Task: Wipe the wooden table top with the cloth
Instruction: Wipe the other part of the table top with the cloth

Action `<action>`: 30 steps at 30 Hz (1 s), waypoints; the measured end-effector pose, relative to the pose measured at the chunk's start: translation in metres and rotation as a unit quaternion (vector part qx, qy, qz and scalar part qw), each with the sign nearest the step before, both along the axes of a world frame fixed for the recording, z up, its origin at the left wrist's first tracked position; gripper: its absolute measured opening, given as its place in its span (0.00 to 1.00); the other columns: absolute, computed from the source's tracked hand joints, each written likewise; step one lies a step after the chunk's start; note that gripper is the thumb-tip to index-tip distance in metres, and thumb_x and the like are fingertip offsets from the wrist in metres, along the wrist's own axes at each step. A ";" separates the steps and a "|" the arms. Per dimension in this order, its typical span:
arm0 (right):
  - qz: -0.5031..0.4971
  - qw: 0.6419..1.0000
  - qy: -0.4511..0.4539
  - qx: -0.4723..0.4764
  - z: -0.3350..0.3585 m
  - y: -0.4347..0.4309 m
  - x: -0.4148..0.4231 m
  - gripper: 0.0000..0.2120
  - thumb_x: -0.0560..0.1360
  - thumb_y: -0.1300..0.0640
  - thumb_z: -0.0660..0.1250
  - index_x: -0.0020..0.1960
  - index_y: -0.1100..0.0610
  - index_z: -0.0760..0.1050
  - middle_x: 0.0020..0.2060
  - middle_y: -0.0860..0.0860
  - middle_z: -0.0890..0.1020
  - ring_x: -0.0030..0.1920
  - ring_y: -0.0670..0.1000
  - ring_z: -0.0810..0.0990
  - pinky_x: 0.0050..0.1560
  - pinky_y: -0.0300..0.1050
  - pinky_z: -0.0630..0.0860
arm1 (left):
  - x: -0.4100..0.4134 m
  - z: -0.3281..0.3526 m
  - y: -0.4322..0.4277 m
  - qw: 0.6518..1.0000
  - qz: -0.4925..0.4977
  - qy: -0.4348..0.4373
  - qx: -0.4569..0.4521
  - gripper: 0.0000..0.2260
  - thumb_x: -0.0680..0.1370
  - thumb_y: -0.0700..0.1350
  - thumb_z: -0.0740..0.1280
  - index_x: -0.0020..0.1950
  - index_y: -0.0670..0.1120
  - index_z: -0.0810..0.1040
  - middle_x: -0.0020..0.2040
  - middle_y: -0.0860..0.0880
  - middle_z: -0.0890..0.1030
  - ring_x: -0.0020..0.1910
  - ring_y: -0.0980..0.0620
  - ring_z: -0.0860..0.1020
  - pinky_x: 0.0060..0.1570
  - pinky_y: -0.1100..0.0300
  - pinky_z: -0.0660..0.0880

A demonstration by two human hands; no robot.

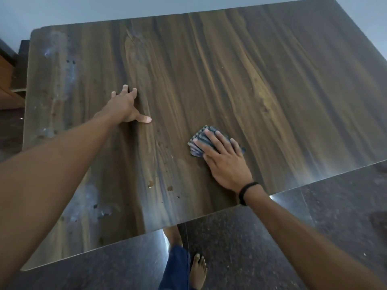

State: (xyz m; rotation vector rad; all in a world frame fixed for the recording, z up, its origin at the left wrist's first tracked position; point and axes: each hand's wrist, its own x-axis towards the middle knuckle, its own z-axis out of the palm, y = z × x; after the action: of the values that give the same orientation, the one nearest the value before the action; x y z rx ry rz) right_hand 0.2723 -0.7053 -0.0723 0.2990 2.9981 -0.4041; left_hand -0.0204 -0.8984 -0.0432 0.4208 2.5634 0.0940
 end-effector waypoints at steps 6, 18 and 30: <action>0.114 0.993 0.004 0.027 0.000 0.009 0.029 0.23 0.85 0.45 0.45 0.79 0.33 0.47 0.81 0.40 0.47 0.81 0.47 0.43 0.78 0.55 0.43 | 0.000 0.003 0.002 1.000 0.007 -0.010 0.008 0.54 0.67 0.60 0.76 0.80 0.51 0.44 0.80 0.49 0.41 0.78 0.36 0.43 0.73 0.37 0.52; 0.027 0.999 0.027 0.019 -0.008 -0.040 0.081 0.24 0.85 0.47 0.48 0.80 0.36 0.51 0.81 0.44 0.49 0.81 0.51 0.47 0.78 0.63 0.52 | -0.005 -0.005 -0.003 1.000 0.004 -0.001 0.015 0.55 0.65 0.62 0.76 0.80 0.52 0.45 0.80 0.50 0.41 0.78 0.37 0.44 0.73 0.37 0.52; 0.128 0.990 0.031 0.042 -0.012 -0.026 0.126 0.22 0.86 0.46 0.46 0.79 0.36 0.53 0.81 0.42 0.52 0.81 0.49 0.49 0.76 0.59 0.55 | -0.003 -0.006 -0.002 1.000 0.002 0.006 0.023 0.54 0.66 0.63 0.76 0.80 0.52 0.45 0.80 0.50 0.41 0.78 0.37 0.44 0.73 0.38 0.52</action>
State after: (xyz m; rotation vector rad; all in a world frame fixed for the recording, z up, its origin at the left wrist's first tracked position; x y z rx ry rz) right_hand 0.3978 -0.7311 -0.0844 -0.0953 3.0626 -0.2671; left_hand -0.0230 -0.9009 -0.0488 0.4347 2.5780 0.1524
